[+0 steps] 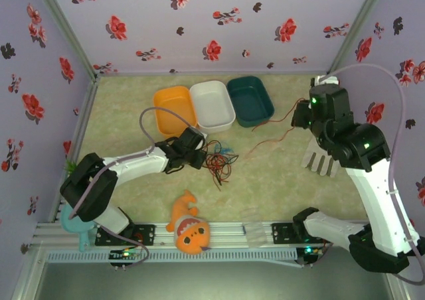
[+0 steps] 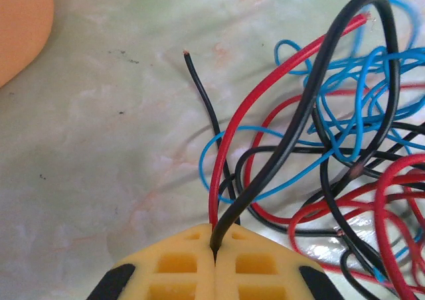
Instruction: Untangle the cables
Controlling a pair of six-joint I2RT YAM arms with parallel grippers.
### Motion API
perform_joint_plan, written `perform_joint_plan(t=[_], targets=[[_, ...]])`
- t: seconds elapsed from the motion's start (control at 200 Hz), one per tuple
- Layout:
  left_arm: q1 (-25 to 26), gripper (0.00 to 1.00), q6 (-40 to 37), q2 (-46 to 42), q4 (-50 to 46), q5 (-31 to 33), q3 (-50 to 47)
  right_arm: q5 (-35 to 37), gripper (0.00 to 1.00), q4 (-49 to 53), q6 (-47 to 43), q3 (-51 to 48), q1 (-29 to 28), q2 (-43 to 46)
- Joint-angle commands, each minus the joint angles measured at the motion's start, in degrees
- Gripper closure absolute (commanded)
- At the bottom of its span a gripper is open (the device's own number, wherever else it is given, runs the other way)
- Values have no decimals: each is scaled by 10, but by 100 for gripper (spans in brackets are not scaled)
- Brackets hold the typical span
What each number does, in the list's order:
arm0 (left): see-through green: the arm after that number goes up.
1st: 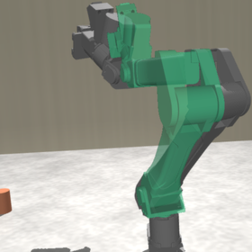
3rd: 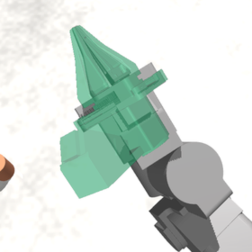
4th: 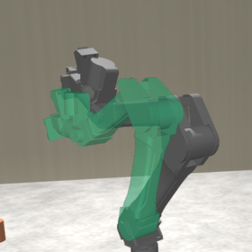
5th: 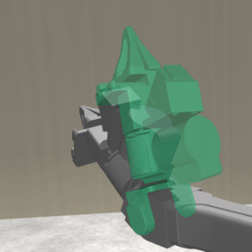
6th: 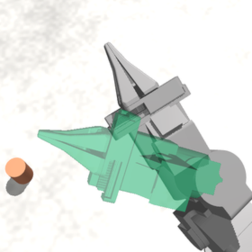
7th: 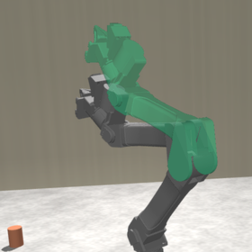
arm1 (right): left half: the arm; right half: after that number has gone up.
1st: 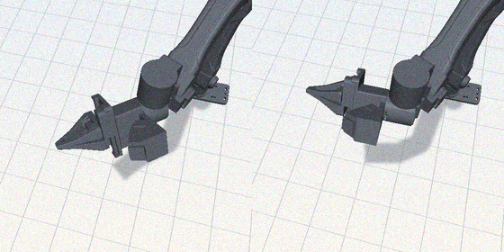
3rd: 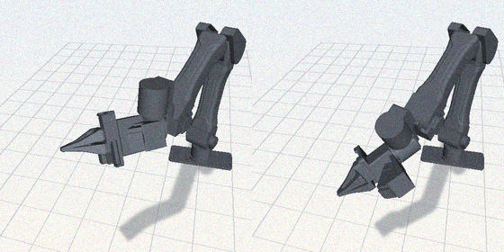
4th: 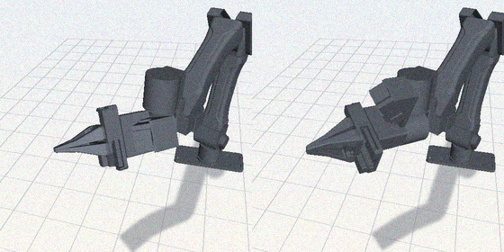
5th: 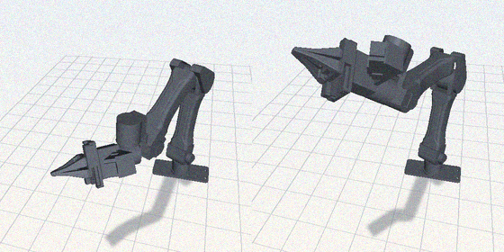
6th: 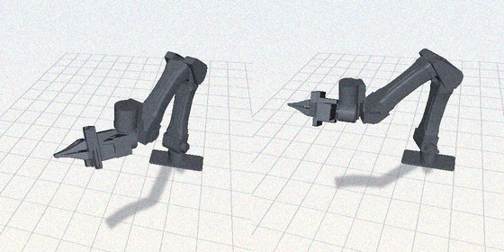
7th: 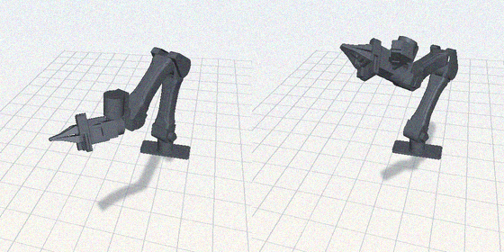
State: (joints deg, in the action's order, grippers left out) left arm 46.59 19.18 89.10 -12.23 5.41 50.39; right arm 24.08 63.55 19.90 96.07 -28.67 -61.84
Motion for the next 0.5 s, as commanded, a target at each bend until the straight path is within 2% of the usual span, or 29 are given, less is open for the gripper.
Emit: perform_joint_plan(t=[0.0,0.245,0.495], targets=[[-2,100,4,-12,-12,12,-12,41,100,23,-24,40,-3,-11],[-2,100,3,-13,-12,9,-10,32,100,-2,-40,74,-3,-34],[-2,98,-1,-36,-2,-15,-16,17,100,-57,-77,130,-2,-111]])
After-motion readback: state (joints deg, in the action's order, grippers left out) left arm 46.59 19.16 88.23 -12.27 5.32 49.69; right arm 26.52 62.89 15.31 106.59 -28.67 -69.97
